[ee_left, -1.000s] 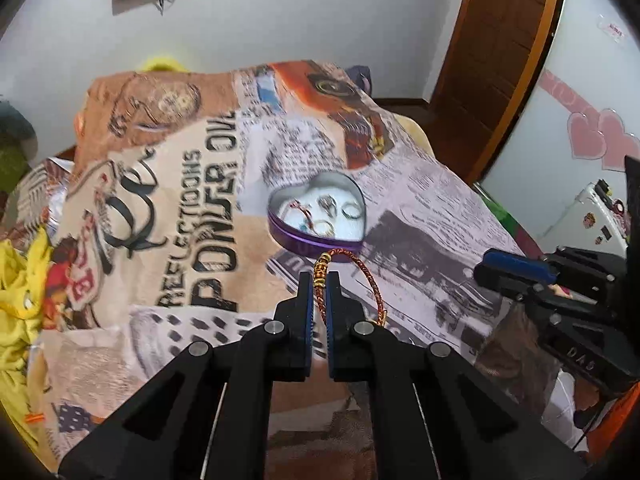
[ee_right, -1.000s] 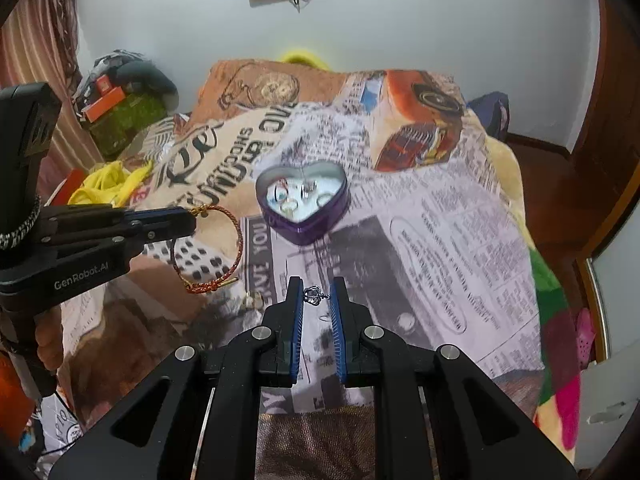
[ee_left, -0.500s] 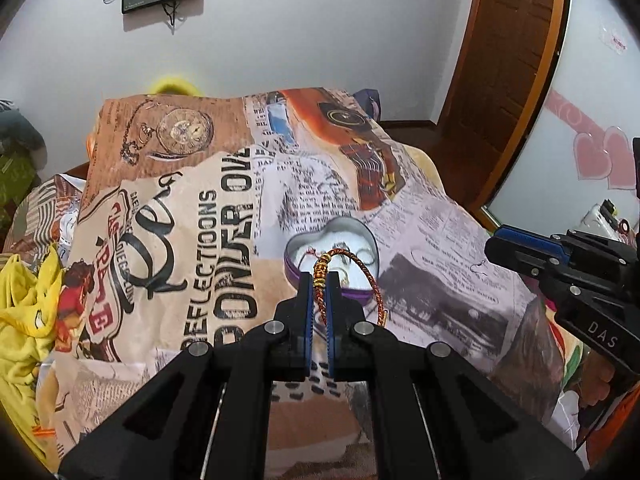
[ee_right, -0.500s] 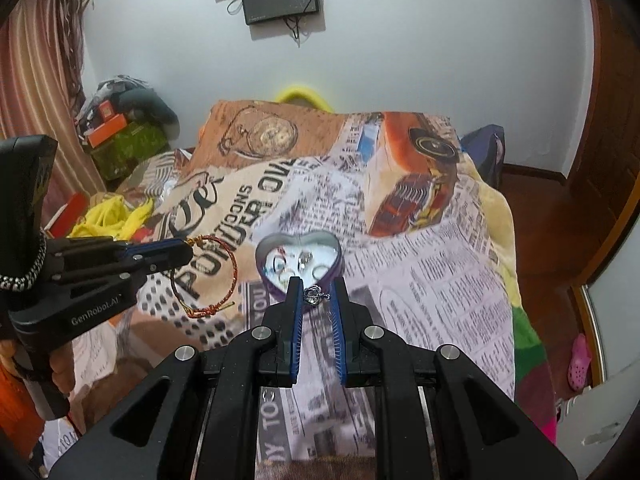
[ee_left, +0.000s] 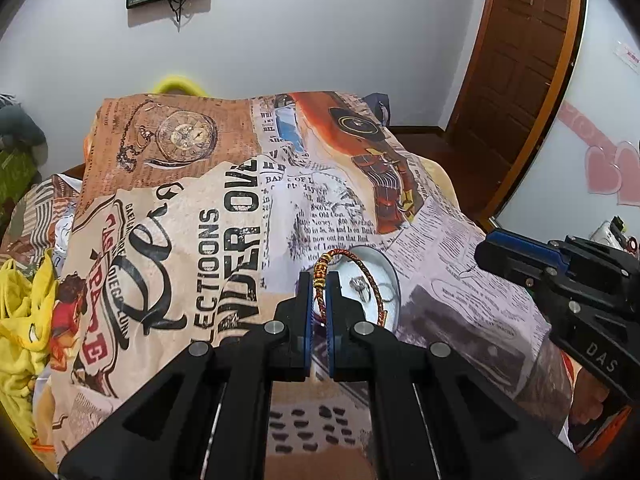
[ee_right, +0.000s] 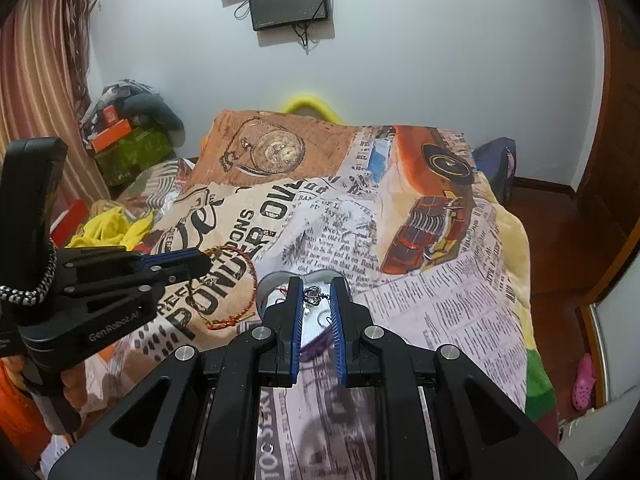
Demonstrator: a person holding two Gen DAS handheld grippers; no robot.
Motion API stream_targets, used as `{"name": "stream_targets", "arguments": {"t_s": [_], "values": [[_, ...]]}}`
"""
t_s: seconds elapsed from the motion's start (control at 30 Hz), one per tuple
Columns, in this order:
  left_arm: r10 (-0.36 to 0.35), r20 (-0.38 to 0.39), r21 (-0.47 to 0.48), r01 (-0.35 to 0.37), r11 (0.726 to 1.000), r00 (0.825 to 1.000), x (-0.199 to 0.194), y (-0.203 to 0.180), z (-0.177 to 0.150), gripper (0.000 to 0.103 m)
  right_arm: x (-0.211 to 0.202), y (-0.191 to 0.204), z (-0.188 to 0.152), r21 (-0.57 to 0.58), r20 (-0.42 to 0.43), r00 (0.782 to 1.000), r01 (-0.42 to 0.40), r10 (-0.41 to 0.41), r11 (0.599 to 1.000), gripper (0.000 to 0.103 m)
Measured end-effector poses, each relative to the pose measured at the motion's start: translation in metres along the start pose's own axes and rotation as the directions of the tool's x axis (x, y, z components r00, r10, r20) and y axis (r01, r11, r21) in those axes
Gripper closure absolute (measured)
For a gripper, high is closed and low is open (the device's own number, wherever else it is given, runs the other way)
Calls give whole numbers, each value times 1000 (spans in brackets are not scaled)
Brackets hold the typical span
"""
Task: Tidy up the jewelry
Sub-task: 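Carry the bracelet and earring toward the heart tin with both tools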
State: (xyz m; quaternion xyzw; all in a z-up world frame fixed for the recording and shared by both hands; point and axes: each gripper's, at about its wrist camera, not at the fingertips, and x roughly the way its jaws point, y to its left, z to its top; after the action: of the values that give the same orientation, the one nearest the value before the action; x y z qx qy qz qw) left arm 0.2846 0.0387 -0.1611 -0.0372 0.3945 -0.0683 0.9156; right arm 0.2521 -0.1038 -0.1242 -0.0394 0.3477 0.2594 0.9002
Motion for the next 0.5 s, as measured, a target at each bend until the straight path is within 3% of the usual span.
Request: {"name": "stream_targets", "arguments": {"t_s": [0.5], "values": [[-16, -69, -6, 15, 1000, 998, 58, 5, 1, 99, 54, -2, 7, -24, -78, 997, -18, 16, 1000, 91]]}}
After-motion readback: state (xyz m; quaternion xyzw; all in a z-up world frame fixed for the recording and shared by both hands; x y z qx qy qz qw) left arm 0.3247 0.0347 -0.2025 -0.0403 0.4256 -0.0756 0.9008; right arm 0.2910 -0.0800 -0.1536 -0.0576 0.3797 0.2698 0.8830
